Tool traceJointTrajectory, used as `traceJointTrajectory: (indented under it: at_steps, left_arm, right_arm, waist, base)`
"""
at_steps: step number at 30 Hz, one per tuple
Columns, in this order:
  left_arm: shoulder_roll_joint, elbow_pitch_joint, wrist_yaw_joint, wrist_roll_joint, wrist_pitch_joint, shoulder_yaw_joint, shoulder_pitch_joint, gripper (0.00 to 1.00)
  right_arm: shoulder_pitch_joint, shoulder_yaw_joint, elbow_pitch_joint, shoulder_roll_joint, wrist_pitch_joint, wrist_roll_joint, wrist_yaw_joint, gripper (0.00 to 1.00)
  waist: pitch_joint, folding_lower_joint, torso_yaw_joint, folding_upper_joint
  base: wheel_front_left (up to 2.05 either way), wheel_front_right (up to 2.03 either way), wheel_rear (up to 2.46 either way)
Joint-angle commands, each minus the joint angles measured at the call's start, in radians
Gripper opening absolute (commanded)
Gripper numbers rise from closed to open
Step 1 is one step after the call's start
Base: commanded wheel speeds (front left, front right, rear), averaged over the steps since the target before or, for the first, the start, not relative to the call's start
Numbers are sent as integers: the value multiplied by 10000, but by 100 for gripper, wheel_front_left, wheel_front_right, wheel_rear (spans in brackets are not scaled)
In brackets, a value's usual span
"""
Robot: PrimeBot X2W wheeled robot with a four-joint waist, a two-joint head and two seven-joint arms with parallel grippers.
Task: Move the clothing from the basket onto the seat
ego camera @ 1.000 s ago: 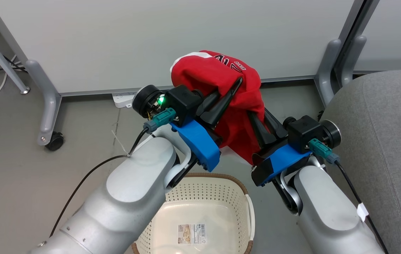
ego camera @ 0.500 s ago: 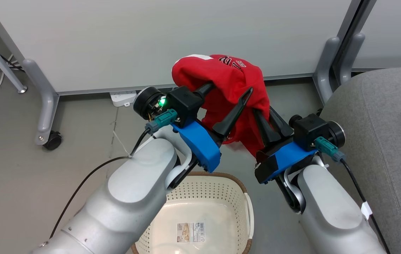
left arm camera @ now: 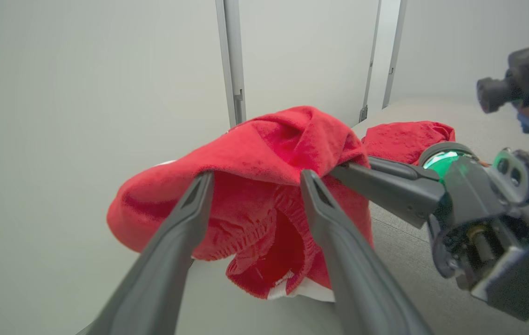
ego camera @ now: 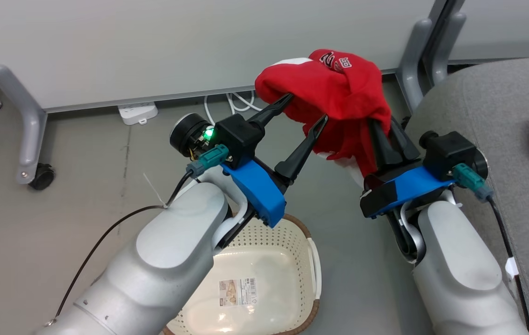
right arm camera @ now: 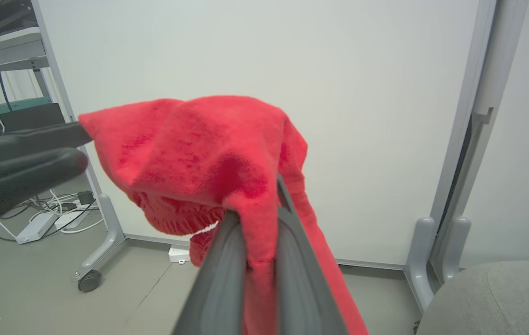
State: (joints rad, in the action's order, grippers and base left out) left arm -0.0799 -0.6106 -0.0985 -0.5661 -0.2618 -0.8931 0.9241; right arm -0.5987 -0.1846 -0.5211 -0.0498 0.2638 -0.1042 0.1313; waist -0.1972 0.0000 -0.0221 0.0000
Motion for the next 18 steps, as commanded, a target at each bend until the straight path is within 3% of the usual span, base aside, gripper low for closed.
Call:
traceJointTrajectory:
  at_steps: [1, 14, 18]
  left_arm:
    - [-79, 64, 9, 66, -44, -45, -31, 100]
    - [-220, 588, 1, 315, 186, -653, -185, 100]
    - [-190, 727, 13, 320, 241, -787, -205, 100]
  right_arm:
    - [-201, 203, 168, -11, 11, 75, -11, 0]
    - [401, 1864, 1336, -2, 11, 340, -9, 0]
    - [626, 2315, 1648, -2, 11, 443, -9, 0]
  waist:
    - [-311, 0, 400, 0]
    - [-1022, 0, 2655, 0]
    - [-1142, 0, 3041, 0]
  base:
    - [0, 0, 0]
    - [0, 0, 0]
    - [0, 0, 0]
